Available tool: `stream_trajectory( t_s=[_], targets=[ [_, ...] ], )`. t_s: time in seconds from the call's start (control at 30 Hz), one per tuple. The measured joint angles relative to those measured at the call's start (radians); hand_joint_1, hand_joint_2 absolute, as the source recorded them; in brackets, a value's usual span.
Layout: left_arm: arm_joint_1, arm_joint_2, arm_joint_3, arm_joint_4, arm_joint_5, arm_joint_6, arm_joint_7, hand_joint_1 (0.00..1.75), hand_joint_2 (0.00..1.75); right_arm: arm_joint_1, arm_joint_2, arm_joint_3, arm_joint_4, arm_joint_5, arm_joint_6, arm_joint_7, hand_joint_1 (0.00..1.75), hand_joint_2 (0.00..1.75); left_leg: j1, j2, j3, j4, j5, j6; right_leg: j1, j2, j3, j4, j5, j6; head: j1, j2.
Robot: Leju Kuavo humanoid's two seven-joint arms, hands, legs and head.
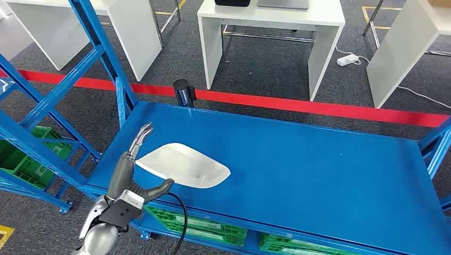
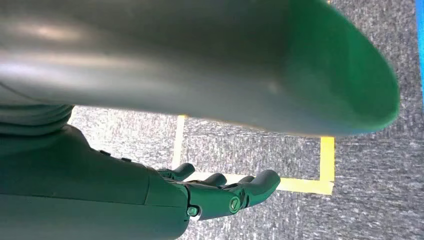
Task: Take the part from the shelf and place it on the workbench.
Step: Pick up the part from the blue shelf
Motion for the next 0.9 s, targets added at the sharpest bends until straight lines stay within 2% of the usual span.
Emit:
stream_trajectory(
  t_s=[0.17, 0.37, 0.53, 0.7, 0.9],
  targets=[
    [-0.042, 0.038, -0.030, 0.067, -0.199, 0.035, 0.072, 0.00, 1.75, 0.001, 0.000, 0.000, 0.000, 0.000, 0.000, -0.001, 0.00, 0.00, 0.000, 0.000, 0.002, 0.000, 0.000, 0.000, -0.001, 0.000, 0.004, -0.002, 0.000, 0.001, 0.000, 0.000],
    [-0.069, 0.100, -0.054, 0.177, -0.345, 0.056, 0.100, 0.00, 1.75, 0.007, -0.001, 0.000, 0.000, 0.000, 0.000, -0.004, 0.00, 0.00, -0.001, 0.000, 0.004, 0.000, 0.000, 0.000, -0.001, 0.000, 0.006, -0.004, 0.001, 0.002, 0.000, 0.000],
    [-0.123, 0.147, -0.084, 0.281, -0.465, 0.079, 0.127, 0.00, 1.75, 0.009, -0.002, -0.002, 0.000, 0.000, 0.000, -0.004, 0.00, 0.00, -0.001, 0.000, 0.004, 0.000, 0.000, 0.000, -0.001, 0.000, 0.006, -0.004, 0.001, 0.002, 0.000, 0.000],
    [-0.172, 0.180, -0.115, 0.388, -0.524, 0.097, 0.128, 0.00, 1.75, 0.009, -0.003, -0.004, 0.000, 0.002, 0.000, -0.001, 0.00, 0.00, -0.001, 0.000, 0.005, 0.000, 0.000, 0.000, -0.001, 0.000, 0.007, -0.004, 0.001, 0.002, 0.000, 0.000],
    [-0.206, 0.194, -0.135, 0.457, -0.537, 0.112, 0.125, 0.00, 1.75, 0.009, -0.003, -0.004, 0.000, 0.002, 0.000, 0.007, 0.00, 0.00, -0.001, 0.000, 0.005, 0.000, 0.000, 0.000, -0.001, 0.000, 0.007, -0.005, 0.001, 0.002, 0.000, 0.000]
  ],
)
